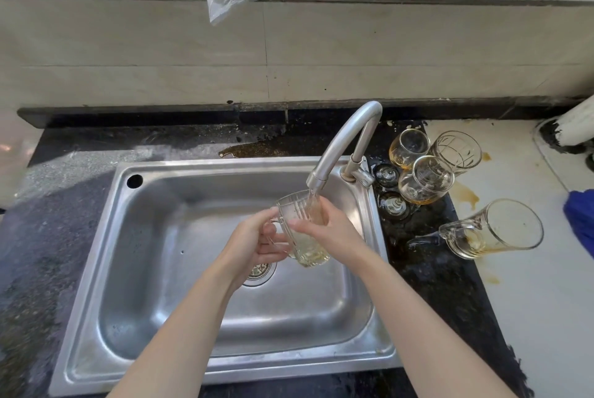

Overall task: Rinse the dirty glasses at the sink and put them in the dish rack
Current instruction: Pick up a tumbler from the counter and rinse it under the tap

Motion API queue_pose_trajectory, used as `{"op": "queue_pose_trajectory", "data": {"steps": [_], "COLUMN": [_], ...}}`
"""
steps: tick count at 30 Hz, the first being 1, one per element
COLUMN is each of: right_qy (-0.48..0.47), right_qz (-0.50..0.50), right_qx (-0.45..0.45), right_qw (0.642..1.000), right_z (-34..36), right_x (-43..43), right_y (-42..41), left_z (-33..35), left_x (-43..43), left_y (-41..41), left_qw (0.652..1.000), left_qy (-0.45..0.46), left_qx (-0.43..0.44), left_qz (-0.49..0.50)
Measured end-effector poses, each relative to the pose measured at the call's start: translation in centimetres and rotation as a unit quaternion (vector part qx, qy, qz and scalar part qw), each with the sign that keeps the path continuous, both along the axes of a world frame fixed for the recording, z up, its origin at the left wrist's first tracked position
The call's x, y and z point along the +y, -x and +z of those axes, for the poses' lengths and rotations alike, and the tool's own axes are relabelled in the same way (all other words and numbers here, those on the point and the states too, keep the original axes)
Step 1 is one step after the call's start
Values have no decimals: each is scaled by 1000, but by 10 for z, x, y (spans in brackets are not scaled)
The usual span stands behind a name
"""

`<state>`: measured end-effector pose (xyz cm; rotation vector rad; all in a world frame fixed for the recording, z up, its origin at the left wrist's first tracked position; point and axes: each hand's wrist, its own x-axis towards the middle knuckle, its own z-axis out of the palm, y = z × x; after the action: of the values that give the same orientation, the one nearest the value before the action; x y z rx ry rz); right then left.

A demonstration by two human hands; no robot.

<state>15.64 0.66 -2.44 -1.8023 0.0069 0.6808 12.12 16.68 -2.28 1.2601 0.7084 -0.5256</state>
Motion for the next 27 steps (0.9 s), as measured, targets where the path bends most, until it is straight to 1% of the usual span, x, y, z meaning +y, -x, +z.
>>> {"op": "queue_pose_trajectory", "data": {"steps": [3, 6, 9, 10, 12, 13, 14, 15, 16, 17, 18, 19, 20, 21, 23, 24, 25, 26, 27], "right_qy": [75, 163, 177, 197, 263, 284, 286, 272, 238, 199, 177, 175, 172, 149, 183, 175, 119, 120, 119], "right_qz": [13, 27, -9, -15, 14, 28, 35, 37, 28, 16, 2, -11, -37, -43, -21, -1, 3, -15, -23], "right_qx": [-45, -98, -102, -122, -219, -249, -253, -236, -193, -128, -100, -123, -174, -128, -191, -166, -122, -138, -91], "right_qw": [996, 981, 979, 973, 940, 925, 924, 932, 952, 972, 979, 977, 969, 980, 964, 970, 985, 983, 988], "right_z": [6, 12, 10, 12, 15, 20, 25, 23, 20, 18, 18, 15, 22, 26, 21, 23, 28, 30, 27], "right_x": [13, 23, 25, 26, 33, 36, 39, 38, 37, 36, 36, 37, 39, 42, 40, 40, 42, 40, 36], "right_y": [3, -4, -13, -11, 0, 5, 6, 1, -9, -18, -24, -25, -19, -14, -12, -14, -16, -21, -30], "left_z": [4, 9, 16, 18, 21, 23, 24, 26, 27, 28, 30, 31, 32, 33, 36, 37, 38, 37, 36], "left_x": [-2, -1, -1, 0, 2, 3, 5, 7, 8, 9, 8, 8, 7, 6, 6, 7, 7, 7, 6], "left_y": [1, 2, -2, -3, -5, -5, -6, -5, -5, -5, -5, -5, -5, -5, -6, -7, -7, -7, -7], "left_qw": [1000, 999, 998, 998, 997, 997, 998, 998, 998, 999, 999, 1000, 1000, 1000, 1000, 1000, 1000, 1000, 1000], "left_qy": [7, 26, 34, 34, 32, 29, 29, 31, 31, 28, 25, 20, 14, 9, 4, 4, 4, 4, 5], "left_qx": [8, 23, 37, 41, 44, 42, 40, 36, 30, 24, 20, 17, 16, 15, 12, 10, 8, 6, 6], "left_qz": [10, 19, 37, 44, 52, 51, 48, 42, 35, 26, 18, 14, 12, 10, 5, 1, 0, 3, 8]}}
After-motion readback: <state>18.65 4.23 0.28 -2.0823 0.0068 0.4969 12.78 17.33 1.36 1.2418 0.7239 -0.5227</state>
